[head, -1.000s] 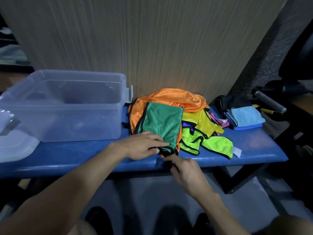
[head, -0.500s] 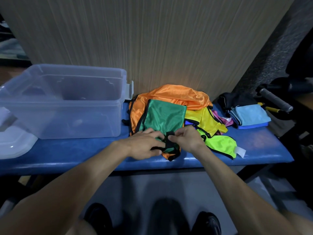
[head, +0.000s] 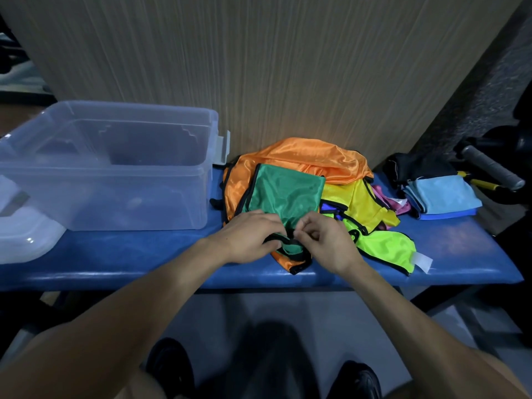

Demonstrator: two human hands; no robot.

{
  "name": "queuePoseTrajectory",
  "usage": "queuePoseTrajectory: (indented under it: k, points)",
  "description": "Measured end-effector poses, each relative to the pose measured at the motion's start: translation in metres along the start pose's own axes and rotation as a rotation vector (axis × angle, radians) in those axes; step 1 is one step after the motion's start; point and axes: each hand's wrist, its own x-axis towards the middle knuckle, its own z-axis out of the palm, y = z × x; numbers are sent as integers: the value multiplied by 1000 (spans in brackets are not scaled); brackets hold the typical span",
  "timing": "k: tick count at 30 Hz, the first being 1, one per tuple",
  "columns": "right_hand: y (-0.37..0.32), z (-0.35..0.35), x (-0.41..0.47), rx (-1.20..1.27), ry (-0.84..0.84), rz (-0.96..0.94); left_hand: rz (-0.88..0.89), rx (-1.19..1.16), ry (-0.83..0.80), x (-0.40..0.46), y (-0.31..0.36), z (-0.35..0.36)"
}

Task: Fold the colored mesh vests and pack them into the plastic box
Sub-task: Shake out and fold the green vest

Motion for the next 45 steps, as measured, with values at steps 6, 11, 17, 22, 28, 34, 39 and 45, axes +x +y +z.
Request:
queuePoseTrajectory:
  k: [6, 11, 17, 22, 28, 34, 39, 45]
  points:
    - [5, -27, -21, -122, -317, -149, -56, -50, -26, 4, 0, -1]
    - [11, -20, -23, -171, -253, -191, -92, -103, -37, 5, 2, 2]
    - [17, -10, -23, -265, -181, -295, -127, -82, -82, 9, 1, 4]
    - [17, -7, -22, -331, -109, -341, -142, -142, -91, 11, 3, 3]
    - [17, 3, -29, -246, 20, -287, -165, -144, -75, 11, 5, 2]
    - [19, 13, -34, -63, 51, -155, -153, -127, -84, 6, 7, 3]
    - [18, 17, -39, -106, 77, -168, -161, -118, -104, 7, 7, 4]
    - [15, 16, -38, -191, 30, -223, -100, -112, -141, 2, 0, 2]
